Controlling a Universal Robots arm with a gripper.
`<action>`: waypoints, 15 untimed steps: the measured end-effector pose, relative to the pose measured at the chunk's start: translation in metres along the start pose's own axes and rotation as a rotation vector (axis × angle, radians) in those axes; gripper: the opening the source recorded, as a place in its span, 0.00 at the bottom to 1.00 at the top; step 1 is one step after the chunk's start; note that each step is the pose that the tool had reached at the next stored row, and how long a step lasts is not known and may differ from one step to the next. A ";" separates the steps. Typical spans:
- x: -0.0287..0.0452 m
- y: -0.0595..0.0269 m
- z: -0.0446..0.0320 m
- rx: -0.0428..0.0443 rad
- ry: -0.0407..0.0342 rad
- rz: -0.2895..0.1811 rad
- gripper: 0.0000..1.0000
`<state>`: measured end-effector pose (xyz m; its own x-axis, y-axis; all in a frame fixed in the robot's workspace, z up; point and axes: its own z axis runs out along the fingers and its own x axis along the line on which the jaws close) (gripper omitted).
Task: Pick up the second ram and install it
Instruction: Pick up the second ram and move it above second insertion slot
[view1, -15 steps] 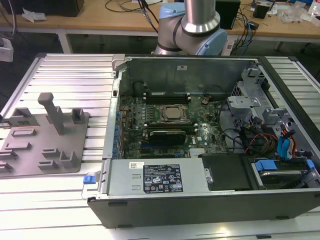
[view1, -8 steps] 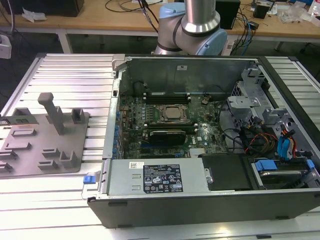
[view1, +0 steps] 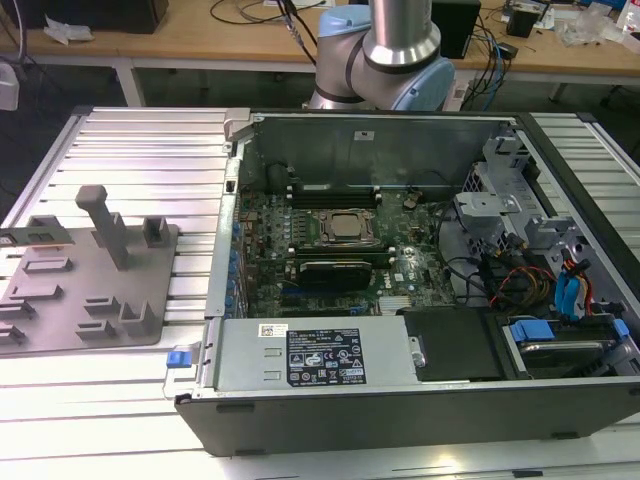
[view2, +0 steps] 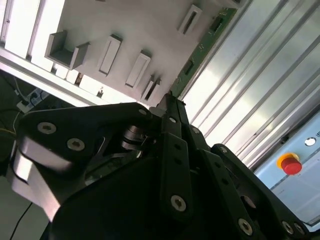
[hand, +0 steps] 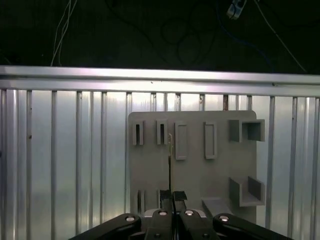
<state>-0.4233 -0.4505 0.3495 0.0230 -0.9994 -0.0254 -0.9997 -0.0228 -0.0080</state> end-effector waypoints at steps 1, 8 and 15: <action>-0.0001 -0.0001 -0.0031 0.0000 -0.0003 0.000 0.09; -0.0009 -0.0005 -0.0344 0.0002 -0.0063 0.000 0.09; -0.0017 -0.0009 -0.0671 0.0004 -0.0135 0.000 0.09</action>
<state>-0.4229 -0.4505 0.4166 0.0230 -0.9990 -0.0388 -0.9997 -0.0227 -0.0083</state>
